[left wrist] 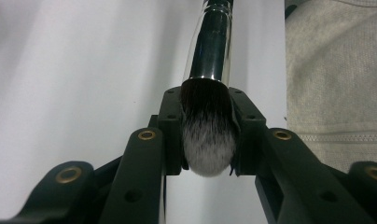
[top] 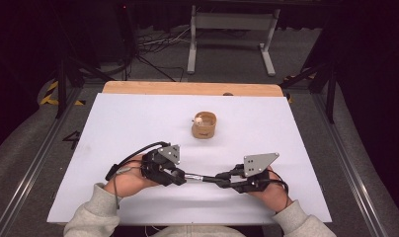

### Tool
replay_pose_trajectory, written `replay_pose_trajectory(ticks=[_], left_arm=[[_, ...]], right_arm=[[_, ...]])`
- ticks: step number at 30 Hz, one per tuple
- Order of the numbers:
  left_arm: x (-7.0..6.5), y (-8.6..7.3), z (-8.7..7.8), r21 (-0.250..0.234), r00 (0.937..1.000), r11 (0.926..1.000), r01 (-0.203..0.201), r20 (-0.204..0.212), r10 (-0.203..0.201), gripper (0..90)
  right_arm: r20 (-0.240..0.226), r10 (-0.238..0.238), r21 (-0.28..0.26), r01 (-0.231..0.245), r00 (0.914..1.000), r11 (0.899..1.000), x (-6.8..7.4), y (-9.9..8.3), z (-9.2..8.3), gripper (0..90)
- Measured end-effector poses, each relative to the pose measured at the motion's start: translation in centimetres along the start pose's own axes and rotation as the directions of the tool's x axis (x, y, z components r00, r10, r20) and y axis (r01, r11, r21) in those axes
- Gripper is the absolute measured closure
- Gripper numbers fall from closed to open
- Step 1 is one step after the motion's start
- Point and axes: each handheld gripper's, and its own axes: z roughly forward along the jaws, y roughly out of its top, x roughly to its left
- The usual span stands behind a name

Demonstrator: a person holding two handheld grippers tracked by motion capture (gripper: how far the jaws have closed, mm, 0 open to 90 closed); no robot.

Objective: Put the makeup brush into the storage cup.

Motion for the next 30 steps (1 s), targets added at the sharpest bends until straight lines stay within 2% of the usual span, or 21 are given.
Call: replay_pose_trajectory(ticks=[6,7,8,12,14,15,17,19,28,30], left_arm=[[-0.1,0.0,0.2,0.028,0.9999,0.9996,0.007,-0.009,-0.006,71.9],[0.0,0.1,0.2,0.033,1.0000,0.9994,-0.003,-0.007,0.003,71.9],[-0.1,0.1,0.3,0.034,0.9999,0.9994,0.001,-0.011,-0.001,71.9],[-0.2,0.2,0.3,0.043,0.9998,0.9990,0.008,-0.017,-0.007,72.0],[-0.2,0.2,0.3,0.043,0.9998,0.9990,0.009,-0.019,-0.008,72.0],[-0.2,0.2,0.3,0.044,0.9998,0.9990,0.006,-0.019,-0.006,72.0],[-0.2,0.2,0.3,0.042,0.9998,0.9991,0.008,-0.016,-0.007,72.0],[-0.2,0.2,0.3,0.043,0.9998,0.9991,0.007,-0.017,-0.006,72.0],[0.0,0.1,0.4,0.045,0.9998,0.9990,0.005,-0.018,-0.004,72.0],[0.0,0.1,0.4,0.046,0.9998,0.9989,0.007,-0.018,-0.006,72.0]], right_arm=[[0.006,0.012,0.007,-0.012,0.9999,1.000,-0.1,0.3,0.1,63.9],[0.007,0.012,0.010,-0.012,0.9999,1.000,0.0,0.5,0.1,62.6],[0.005,0.014,0.022,-0.014,0.9999,1.000,0.0,0.8,0.2,59.7],[0.008,0.018,0.062,-0.018,0.9998,0.998,0.2,2.0,0.2,57.0],[0.017,0.018,0.098,-0.019,0.9997,0.995,0.1,2.9,0.2,56.2],[0.017,0.018,0.098,-0.019,0.9997,0.995,0.1,2.9,0.2,56.2],[0.023,0.033,0.149,-0.036,0.9992,0.988,0.0,4.0,0.3,55.7],[0.026,0.032,0.177,-0.036,0.9991,0.984,-0.1,4.6,0.4,55.6],[0.026,0.044,0.280,-0.050,0.9987,0.959,-0.6,6.5,1.2,54.8],[0.025,0.046,0.288,-0.051,0.9986,0.956,-0.6,6.6,1.3,54.8]])
